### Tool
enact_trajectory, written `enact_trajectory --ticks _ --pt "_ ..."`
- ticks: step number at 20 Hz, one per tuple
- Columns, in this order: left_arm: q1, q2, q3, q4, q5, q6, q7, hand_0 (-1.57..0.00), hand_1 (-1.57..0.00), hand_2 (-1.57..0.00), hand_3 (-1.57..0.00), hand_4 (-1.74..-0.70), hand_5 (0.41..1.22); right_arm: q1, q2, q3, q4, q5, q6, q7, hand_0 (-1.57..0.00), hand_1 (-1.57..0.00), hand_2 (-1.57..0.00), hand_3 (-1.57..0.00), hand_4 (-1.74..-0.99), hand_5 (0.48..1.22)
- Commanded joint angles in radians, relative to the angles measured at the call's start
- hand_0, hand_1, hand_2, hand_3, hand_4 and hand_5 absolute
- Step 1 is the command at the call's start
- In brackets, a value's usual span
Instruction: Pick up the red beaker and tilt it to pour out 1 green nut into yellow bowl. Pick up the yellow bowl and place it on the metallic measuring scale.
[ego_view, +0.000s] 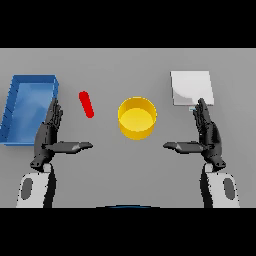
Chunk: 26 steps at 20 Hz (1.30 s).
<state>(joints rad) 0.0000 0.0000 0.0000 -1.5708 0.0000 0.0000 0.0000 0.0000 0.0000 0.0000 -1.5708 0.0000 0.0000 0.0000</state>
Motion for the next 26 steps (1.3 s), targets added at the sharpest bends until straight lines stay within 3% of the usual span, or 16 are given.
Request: enact_trajectory --ticks 1,6,7,8,10,13,17,19,22,26 --pt "0.001 -0.002 -0.002 -0.001 -0.001 0.001 -0.001 0.00 0.00 0.00 0.00 -1.14 0.660 0.001 0.001 0.001 -0.001 0.000 -0.001 -0.001 0.00 0.00 0.00 0.00 -1.071 0.578" --pt "0.016 -0.013 -0.017 -0.019 -0.009 0.005 -0.004 0.00 0.00 0.00 0.00 -1.14 0.660 0.001 0.003 0.003 -0.005 0.003 -0.005 0.001 0.00 0.00 0.00 0.00 -1.071 0.578" --pt "0.064 0.015 -0.064 -0.078 -0.063 -0.008 -0.032 0.00 0.00 0.00 0.00 -1.14 0.660 0.037 -0.037 0.050 -0.044 0.116 -0.031 -0.075 0.00 0.00 0.00 0.00 -1.071 0.578" --pt "0.101 0.022 -0.104 -0.129 -0.109 -0.006 -0.030 0.00 0.00 0.00 0.00 -1.14 0.660 0.067 -0.053 0.085 -0.069 0.189 -0.048 -0.114 0.00 0.00 0.00 0.00 -1.072 0.577" --pt "0.129 0.044 -0.132 -0.190 -0.143 -0.012 0.007 0.00 0.00 0.00 0.00 -1.14 0.662 0.084 -0.074 0.117 -0.104 0.271 -0.071 -0.100 0.00 0.00 0.00 0.00 -1.064 0.577" --pt "0.139 0.052 -0.148 -0.220 -0.163 -0.013 0.063 0.00 0.00 0.00 0.00 -1.14 0.655 0.088 -0.067 0.135 -0.132 0.270 -0.056 -0.084 0.00 0.00 0.00 0.00 -1.103 0.592" --pt "0.077 0.054 -0.130 -0.139 -0.162 -0.015 0.093 0.00 0.00 0.00 0.00 -1.14 0.648 0.109 -0.077 0.128 -0.149 0.238 -0.028 -0.107 0.00 0.00 0.00 0.00 -1.163 0.624" --pt "0.019 0.055 -0.113 -0.067 -0.149 -0.025 0.103 0.00 0.00 0.00 0.00 -1.14 0.643 0.088 -0.073 0.120 -0.133 0.211 -0.013 -0.084 0.00 0.00 0.00 0.00 -1.189 0.626" --pt "-0.049 0.049 -0.086 0.046 -0.141 -0.026 0.057 0.00 0.00 0.00 0.00 -1.18 0.650 0.093 -0.074 0.119 -0.134 0.200 -0.002 -0.104 0.00 0.00 0.00 0.00 -1.215 0.628" --pt "-0.168 0.063 -0.050 0.195 -0.150 -0.022 0.031 0.00 0.00 0.00 0.00 -1.18 0.637 0.092 -0.073 0.111 -0.135 0.182 0.004 -0.086 0.00 0.00 0.00 0.00 -1.229 0.626"
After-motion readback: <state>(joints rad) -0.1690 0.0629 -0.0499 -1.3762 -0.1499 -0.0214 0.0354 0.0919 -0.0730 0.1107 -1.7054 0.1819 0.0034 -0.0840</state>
